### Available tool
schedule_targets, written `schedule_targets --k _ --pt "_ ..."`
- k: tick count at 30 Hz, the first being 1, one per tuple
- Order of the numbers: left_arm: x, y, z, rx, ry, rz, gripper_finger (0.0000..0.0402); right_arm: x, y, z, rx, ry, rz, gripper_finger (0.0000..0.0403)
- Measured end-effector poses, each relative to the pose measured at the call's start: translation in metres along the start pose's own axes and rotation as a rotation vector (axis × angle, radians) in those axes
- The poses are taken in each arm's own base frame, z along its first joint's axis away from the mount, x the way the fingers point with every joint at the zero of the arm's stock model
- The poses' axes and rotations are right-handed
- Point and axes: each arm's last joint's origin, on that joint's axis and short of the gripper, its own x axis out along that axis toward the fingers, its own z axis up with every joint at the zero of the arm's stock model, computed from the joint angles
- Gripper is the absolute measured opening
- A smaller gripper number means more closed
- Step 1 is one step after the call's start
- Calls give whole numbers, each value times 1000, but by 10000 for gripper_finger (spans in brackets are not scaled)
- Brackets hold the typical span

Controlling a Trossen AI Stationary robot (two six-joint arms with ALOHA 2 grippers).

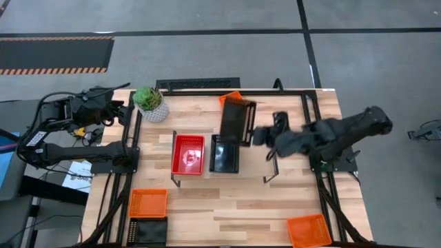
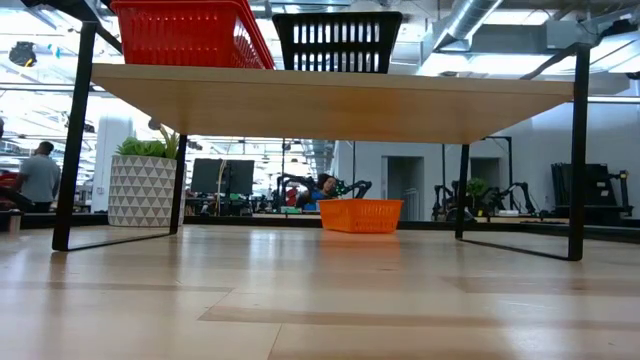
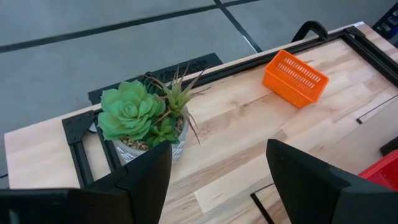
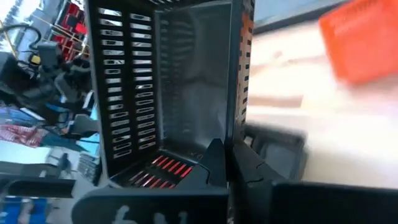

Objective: Stack baskets on shelf by color
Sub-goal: Stack the top black bin on top of the other black bin on the shelf

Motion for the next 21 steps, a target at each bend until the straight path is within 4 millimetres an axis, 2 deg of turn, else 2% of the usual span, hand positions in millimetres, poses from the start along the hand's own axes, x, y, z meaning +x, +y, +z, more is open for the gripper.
schedule_targets --k 7,16,21 --pt "0 0 0 30 0 0 249 12 2 -46 89 48 -25 1" --pt "0 0 0 31 -7 9 249 7 3 -68 156 111 -16 4" --pt "0 0 0 31 -10 14 249 15 1 -74 144 180 -47 6"
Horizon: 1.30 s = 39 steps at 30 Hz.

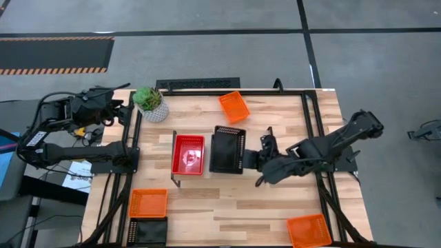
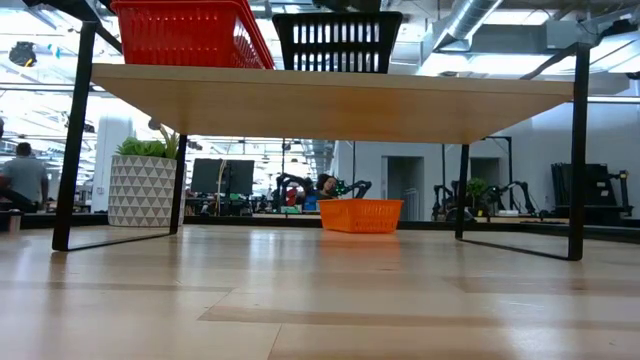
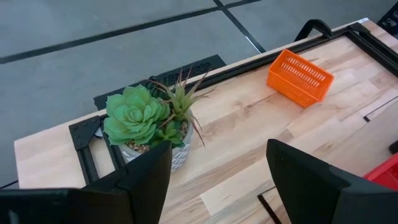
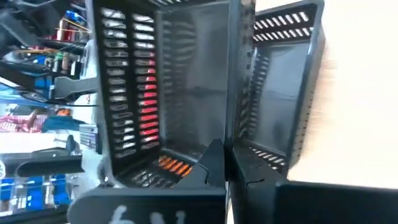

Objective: Stack baskets on shelf by color
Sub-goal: Stack the top black bin on top of the other black bin on the shelf

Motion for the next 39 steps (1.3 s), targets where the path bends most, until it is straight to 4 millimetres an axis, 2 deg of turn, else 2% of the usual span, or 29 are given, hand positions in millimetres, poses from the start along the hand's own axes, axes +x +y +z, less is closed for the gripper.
schedule_targets --k 9,27,39 --pt "0 0 0 0 -6 8 249 13 -5 -2 -27 59 -78 9" --pt "0 0 0 -5 -10 15 249 33 -8 8 -39 95 -149 27" --pt "0 0 0 -5 -10 15 249 34 -8 10 -48 128 -154 31"
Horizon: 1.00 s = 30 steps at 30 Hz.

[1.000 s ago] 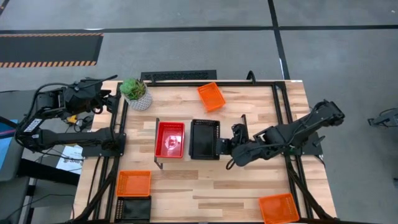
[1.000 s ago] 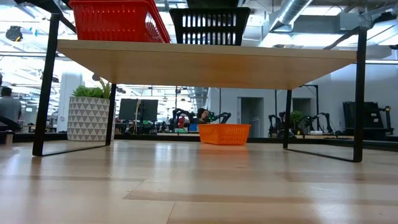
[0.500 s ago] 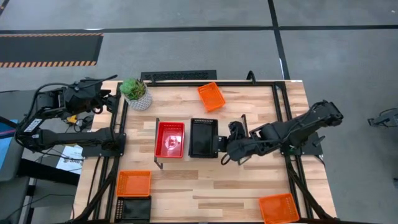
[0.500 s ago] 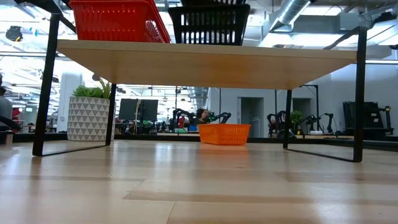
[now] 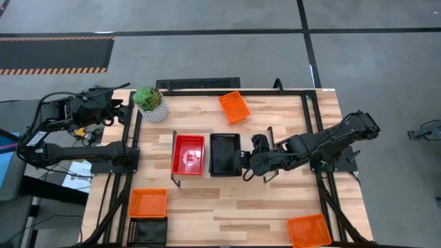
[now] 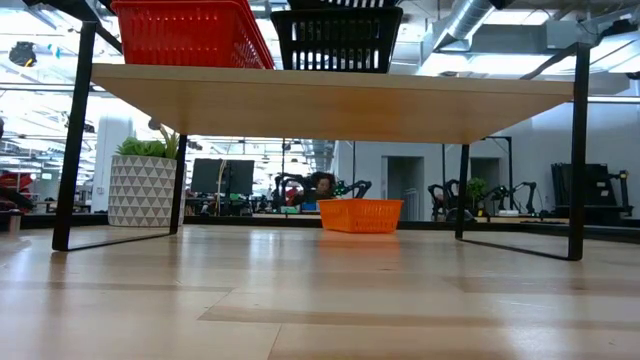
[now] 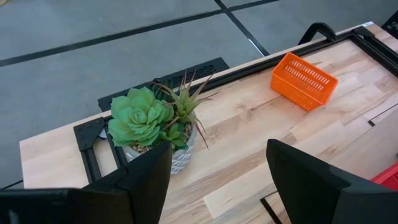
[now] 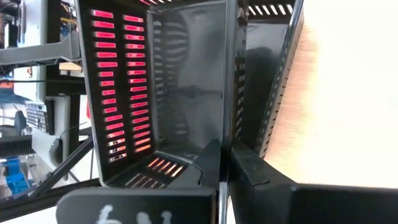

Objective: Stack baskets on shelf by color
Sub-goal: Stack the top black bin on top of the other black bin on the shelf

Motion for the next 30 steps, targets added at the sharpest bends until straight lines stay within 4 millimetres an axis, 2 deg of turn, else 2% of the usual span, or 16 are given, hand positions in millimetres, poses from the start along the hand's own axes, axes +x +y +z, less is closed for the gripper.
schedule_targets --k 11,30 --pt "0 0 0 0 0 0 249 3 0 8 7 -4 -14 60" --pt "0 0 0 0 0 0 249 4 2 8 -73 23 -4 62"
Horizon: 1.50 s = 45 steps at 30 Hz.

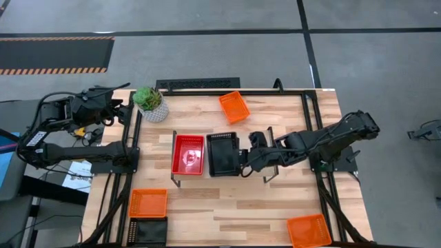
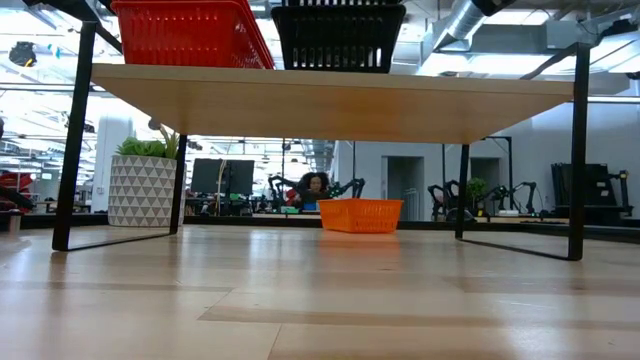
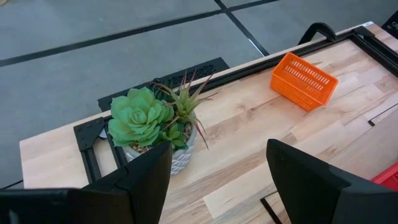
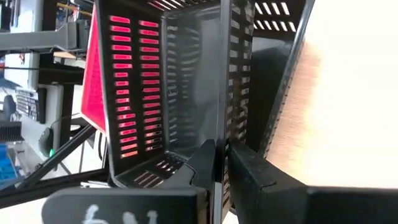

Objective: Stack baskets on shelf by color
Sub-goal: Stack the top black bin on top of the other black bin on the shelf, then move the bins to the bottom center of the table

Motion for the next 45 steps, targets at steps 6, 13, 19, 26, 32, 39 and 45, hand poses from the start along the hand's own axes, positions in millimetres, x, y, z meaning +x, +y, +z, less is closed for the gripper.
schedule_targets --k 6,13,19,26,32,39,45 --pt "0 0 0 0 0 0 249 1 2 2 -28 2 23 62" --pt "0 0 0 -2 0 0 249 1 2 2 -30 3 22 62" --pt "0 0 0 -3 0 0 249 1 2 2 -29 3 18 66" --pt "0 0 0 -4 0 0 249 -2 1 3 -30 5 14 116" --pt "0 0 0 -4 0 0 249 0 1 5 -18 38 10 173" --pt "0 0 0 -4 0 0 249 -10 -3 14 -21 52 -22 195" --pt "0 0 0 -4 10 -16 249 -24 -2 21 -50 81 -92 188"
